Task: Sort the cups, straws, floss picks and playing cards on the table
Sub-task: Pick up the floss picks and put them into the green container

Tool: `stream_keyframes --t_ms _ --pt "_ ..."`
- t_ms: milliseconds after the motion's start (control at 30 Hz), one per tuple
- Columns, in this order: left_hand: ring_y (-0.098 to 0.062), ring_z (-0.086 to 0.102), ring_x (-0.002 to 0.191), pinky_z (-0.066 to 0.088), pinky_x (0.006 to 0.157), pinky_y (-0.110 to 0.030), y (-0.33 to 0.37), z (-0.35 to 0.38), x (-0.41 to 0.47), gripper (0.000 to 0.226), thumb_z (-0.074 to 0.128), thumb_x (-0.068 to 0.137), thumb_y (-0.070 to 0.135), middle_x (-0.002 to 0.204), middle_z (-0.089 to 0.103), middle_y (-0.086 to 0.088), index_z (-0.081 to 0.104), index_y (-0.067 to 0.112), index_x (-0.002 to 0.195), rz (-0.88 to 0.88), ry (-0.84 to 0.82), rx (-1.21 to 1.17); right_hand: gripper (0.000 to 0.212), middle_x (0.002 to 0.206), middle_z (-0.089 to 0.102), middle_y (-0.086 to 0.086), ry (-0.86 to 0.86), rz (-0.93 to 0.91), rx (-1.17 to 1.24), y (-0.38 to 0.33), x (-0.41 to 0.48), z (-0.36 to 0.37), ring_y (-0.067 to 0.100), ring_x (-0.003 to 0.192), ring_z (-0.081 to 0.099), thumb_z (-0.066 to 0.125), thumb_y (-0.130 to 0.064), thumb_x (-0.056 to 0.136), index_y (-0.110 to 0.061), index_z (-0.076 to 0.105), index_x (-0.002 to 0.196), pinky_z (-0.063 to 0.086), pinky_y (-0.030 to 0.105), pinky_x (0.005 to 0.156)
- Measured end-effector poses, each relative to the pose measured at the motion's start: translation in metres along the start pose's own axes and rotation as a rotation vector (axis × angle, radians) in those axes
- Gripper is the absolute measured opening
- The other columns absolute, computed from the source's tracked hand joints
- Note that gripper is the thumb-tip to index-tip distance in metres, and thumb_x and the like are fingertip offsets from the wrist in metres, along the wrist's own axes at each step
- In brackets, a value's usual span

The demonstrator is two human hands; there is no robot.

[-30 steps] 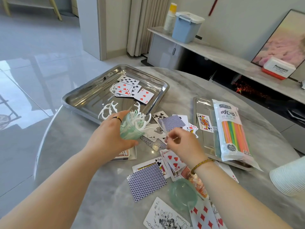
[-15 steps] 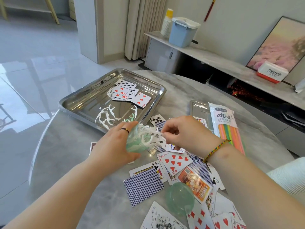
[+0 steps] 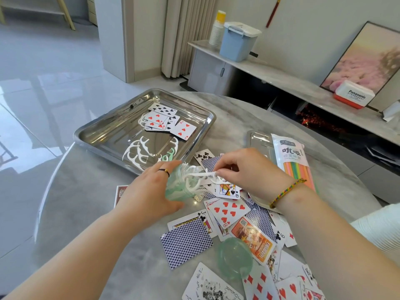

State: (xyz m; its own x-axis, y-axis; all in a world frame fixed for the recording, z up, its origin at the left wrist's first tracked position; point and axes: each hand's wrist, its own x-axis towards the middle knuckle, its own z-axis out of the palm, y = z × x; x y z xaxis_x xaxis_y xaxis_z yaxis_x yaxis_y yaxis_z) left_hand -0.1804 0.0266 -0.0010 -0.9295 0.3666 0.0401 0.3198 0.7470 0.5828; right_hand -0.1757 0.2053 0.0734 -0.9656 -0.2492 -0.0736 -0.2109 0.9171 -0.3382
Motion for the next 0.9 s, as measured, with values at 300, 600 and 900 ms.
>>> stream_keyframes --t_ms 300,600,900 --pt "-0.004 0.040 0.114 0.033 0.087 -0.016 0.005 0.006 -0.003 0.084 0.072 0.070 0.040 0.133 0.037 0.014 0.023 0.035 0.138 0.025 -0.023 -0.073 0.018 0.064 0.048 -0.017 0.156 -0.032 0.180 -0.019 0.006 0.030 -0.005 0.056 0.046 0.064 -0.019 0.083 -0.008 0.069 0.096 0.036 0.007 0.062" --pt "-0.007 0.037 0.124 0.034 0.094 -0.019 0.001 0.004 -0.002 0.085 0.069 0.074 0.041 0.140 0.031 0.015 0.017 0.035 0.141 0.001 -0.039 -0.018 0.020 0.108 0.065 0.007 0.091 0.435 0.052 0.074 0.001 0.035 0.011 0.086 0.049 0.050 -0.008 0.090 -0.008 0.066 0.103 0.039 0.020 0.079" --pt "-0.008 0.037 0.126 0.032 0.097 -0.019 -0.001 0.002 0.000 0.086 0.070 0.073 0.039 0.142 0.031 0.015 0.017 0.035 0.140 -0.032 -0.030 -0.014 0.029 0.122 0.049 0.007 0.049 0.392 -0.117 0.090 0.006 0.061 0.021 0.121 0.038 0.052 -0.021 0.090 -0.015 0.058 0.118 0.030 0.024 0.097"
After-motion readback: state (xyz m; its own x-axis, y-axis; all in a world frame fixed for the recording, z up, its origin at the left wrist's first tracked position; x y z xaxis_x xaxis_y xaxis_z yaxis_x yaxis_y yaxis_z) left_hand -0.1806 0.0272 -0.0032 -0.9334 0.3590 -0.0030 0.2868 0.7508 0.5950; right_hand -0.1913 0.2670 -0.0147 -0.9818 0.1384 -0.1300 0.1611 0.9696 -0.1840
